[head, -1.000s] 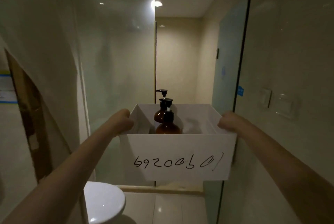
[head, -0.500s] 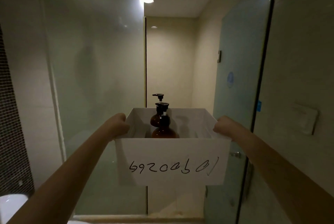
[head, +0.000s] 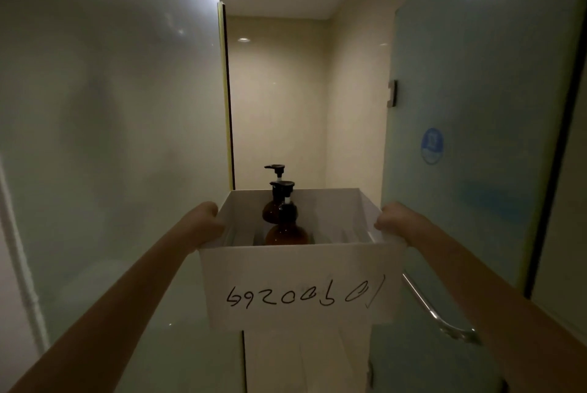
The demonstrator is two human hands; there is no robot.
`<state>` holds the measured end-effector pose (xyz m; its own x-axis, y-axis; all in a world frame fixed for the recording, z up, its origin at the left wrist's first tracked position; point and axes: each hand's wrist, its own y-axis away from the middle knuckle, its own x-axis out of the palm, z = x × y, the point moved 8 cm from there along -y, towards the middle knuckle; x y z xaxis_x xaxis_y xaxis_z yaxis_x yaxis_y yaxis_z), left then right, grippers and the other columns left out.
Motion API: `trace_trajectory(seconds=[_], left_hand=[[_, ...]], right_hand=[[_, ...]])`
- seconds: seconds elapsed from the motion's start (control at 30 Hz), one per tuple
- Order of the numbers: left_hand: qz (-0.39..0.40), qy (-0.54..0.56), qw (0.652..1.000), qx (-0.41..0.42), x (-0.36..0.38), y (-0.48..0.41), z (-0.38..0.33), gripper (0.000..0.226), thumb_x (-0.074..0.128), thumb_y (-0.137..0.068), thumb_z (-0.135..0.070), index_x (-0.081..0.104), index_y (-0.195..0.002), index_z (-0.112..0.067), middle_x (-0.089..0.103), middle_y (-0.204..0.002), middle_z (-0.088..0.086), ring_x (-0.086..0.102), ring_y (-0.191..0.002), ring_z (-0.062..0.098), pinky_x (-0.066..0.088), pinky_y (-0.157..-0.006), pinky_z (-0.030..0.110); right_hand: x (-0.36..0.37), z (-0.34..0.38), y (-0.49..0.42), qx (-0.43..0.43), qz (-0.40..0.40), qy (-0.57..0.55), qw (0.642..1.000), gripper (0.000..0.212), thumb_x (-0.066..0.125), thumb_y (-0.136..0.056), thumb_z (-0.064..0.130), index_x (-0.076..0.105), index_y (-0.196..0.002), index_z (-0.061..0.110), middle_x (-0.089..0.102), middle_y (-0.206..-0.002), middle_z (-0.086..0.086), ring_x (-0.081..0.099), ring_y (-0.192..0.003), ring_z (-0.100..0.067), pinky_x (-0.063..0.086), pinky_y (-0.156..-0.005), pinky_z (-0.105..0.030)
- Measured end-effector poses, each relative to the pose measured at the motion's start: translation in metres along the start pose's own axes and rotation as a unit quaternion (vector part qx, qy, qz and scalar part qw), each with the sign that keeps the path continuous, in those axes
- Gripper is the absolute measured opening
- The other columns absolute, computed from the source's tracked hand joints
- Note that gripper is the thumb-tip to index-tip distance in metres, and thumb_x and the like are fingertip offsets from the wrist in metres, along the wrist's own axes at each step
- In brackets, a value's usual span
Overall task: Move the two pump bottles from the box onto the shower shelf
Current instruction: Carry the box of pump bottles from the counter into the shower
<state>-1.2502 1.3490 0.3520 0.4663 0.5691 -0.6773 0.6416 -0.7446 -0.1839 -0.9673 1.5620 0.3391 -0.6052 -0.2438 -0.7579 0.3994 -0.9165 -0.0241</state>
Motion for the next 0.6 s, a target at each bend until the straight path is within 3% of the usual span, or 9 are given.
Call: trace_trajectory(seconds=[0.1,0.17,0.27,0.37,0.6], left_hand=[[0.011,0.015,1.000,0.003,0.014,-0.042,0.001,0.030,0.049,-0.056,-0.008,0.054,-0.082,0.006,0.049,-0.083,0.019,0.049,-0.078,0.026,0.035,-0.066,0.034],[0.013,0.023,1.000,0.007,0.024,-0.075,0.002,0.040,0.042,-0.047,-0.010,0.054,-0.080,0.007,0.048,-0.079,0.019,0.048,-0.075,0.025,0.032,-0.065,0.034],[0.003,0.011,1.000,0.009,0.039,-0.128,0.004,0.007,0.050,-0.060,0.000,0.051,-0.067,0.002,0.047,-0.069,0.015,0.046,-0.067,0.023,0.030,-0.057,0.029],[-0.004,0.004,1.000,-0.003,0.055,-0.186,0.010,0.023,0.048,-0.073,0.011,0.046,-0.057,-0.005,0.043,-0.061,0.011,0.043,-0.060,0.022,0.025,-0.050,0.027],[-0.023,-0.025,0.999,0.000,0.081,-0.298,0.004,0.021,0.046,-0.073,0.008,0.041,-0.060,-0.008,0.040,-0.062,0.010,0.042,-0.064,0.022,0.024,-0.051,0.028]], right_hand=[[0.007,0.007,-0.050,-0.003,-0.008,0.006,1.000,0.027,0.050,-0.086,-0.004,0.056,-0.111,-0.015,0.057,-0.109,-0.033,0.060,-0.085,-0.034,0.045,-0.057,-0.030],[0.011,0.010,-0.084,-0.004,-0.009,0.005,1.000,0.027,0.051,-0.086,-0.005,0.055,-0.110,-0.017,0.058,-0.104,-0.032,0.058,-0.082,-0.031,0.044,-0.061,-0.030],[0.019,0.011,-0.136,0.001,0.004,0.001,1.000,0.028,0.051,-0.087,-0.005,0.054,-0.112,-0.018,0.052,-0.092,-0.025,0.056,-0.079,-0.030,0.038,-0.048,-0.024],[0.023,0.014,-0.187,0.001,0.012,-0.003,1.000,0.030,0.051,-0.089,-0.004,0.052,-0.115,-0.017,0.050,-0.094,-0.023,0.054,-0.081,-0.029,0.035,-0.047,-0.023],[0.023,0.024,-0.305,0.002,0.007,-0.006,1.000,0.031,0.048,-0.089,-0.004,0.051,-0.118,-0.016,0.050,-0.095,-0.027,0.056,-0.081,-0.034,0.045,-0.059,-0.031]])
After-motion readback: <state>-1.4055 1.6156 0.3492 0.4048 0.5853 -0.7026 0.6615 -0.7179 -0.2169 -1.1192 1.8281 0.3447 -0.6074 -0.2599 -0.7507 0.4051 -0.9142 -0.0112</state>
